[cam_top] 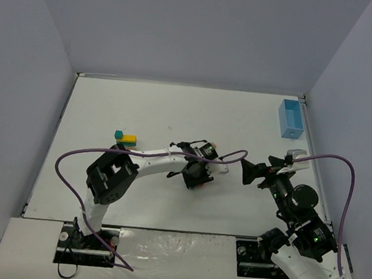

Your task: Build the wood block tower

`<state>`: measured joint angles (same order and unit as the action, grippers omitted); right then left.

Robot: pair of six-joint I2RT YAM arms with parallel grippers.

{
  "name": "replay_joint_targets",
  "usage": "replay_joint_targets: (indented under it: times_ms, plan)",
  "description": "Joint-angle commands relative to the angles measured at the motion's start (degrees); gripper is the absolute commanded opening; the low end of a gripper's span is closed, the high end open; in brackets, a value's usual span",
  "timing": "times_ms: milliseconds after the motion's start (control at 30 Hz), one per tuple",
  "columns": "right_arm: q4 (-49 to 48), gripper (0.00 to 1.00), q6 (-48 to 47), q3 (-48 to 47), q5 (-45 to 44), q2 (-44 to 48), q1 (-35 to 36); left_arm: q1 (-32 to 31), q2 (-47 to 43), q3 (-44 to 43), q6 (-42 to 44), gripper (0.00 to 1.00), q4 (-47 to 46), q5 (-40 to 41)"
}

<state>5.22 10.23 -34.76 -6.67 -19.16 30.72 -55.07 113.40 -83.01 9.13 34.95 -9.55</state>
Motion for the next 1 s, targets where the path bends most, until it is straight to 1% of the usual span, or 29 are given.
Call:
replay_joint_targets:
  times_ms: [0, 233, 333, 600, 700, 967]
  plan:
    - [-6.2, 1.00, 0.1, -0.8, -0.2, -1.1, 0.1, 1.1, -3.6, 1.1, -3.0, 0.27, -2.1, 3.2]
    - [-6.3, 1.00, 0.3, -0.8, 0.1, -1.5, 0.0, 5.3, -8.5, 4.3, -9.9, 0.28, -5.1, 5.1]
    - [-6.2, 1.00, 0.5, -0.8, 0.2, -1.7, 0.0, 6.9, -10.1, 6.0, -13.1, 0.28, -5.4, 7.6]
    - [-6.2, 1.00, 0.7, -0.6, 0.8, -2.5, 0.0, 12.0, -14.2, 12.0, -22.2, 0.28, -5.5, 9.1]
    - [-6.3, 1.00, 0.7, -0.6, 0.8, -2.8, 0.0, 13.8, -16.7, 13.9, -26.0, 0.28, -5.6, 11.2]
    - [-6.3, 1.00, 0.4, -0.8, 0.9, -3.0, 0.0, 15.4, -16.7, 16.1, -29.9, 0.28, -6.2, 11.3]
